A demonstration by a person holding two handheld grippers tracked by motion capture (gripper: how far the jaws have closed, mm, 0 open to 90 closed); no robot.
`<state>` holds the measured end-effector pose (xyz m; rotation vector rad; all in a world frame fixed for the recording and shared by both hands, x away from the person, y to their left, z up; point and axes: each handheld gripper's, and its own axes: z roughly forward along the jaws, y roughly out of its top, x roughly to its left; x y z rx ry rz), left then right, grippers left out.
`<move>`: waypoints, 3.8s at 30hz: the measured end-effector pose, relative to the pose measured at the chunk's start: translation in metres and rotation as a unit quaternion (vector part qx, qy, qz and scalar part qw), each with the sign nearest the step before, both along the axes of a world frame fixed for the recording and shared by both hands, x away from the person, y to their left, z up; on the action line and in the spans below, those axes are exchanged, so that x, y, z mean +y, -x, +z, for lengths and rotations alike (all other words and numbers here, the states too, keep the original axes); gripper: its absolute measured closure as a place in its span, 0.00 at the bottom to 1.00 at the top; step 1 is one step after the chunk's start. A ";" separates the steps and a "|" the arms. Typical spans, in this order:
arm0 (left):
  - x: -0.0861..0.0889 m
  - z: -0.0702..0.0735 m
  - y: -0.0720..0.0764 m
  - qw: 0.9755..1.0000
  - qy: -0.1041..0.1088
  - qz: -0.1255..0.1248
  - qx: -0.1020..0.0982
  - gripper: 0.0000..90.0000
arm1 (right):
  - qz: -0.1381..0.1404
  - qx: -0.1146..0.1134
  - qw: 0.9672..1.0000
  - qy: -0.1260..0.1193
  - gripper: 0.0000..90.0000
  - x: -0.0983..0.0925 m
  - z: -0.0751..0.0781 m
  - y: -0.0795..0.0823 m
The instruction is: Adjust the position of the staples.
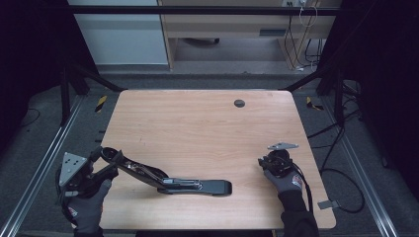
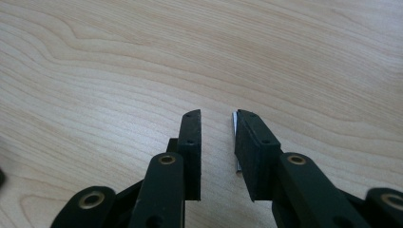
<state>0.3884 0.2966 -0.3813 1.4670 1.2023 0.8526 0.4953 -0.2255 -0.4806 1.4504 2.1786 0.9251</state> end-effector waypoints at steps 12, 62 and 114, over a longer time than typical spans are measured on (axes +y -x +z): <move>-0.004 -0.008 0.001 1.000 -0.001 -0.002 0.006 0.36 | -0.001 0.003 1.000 0.031 0.86 0.000 0.001 -0.006; -0.010 -0.016 -0.002 1.000 -0.008 -0.009 0.025 0.42 | 0.137 0.041 0.989 0.030 0.83 0.007 0.002 0.026; -0.009 -0.018 -0.002 0.999 -0.008 -0.008 0.030 0.42 | 0.232 0.021 0.972 0.019 0.87 0.022 0.033 0.025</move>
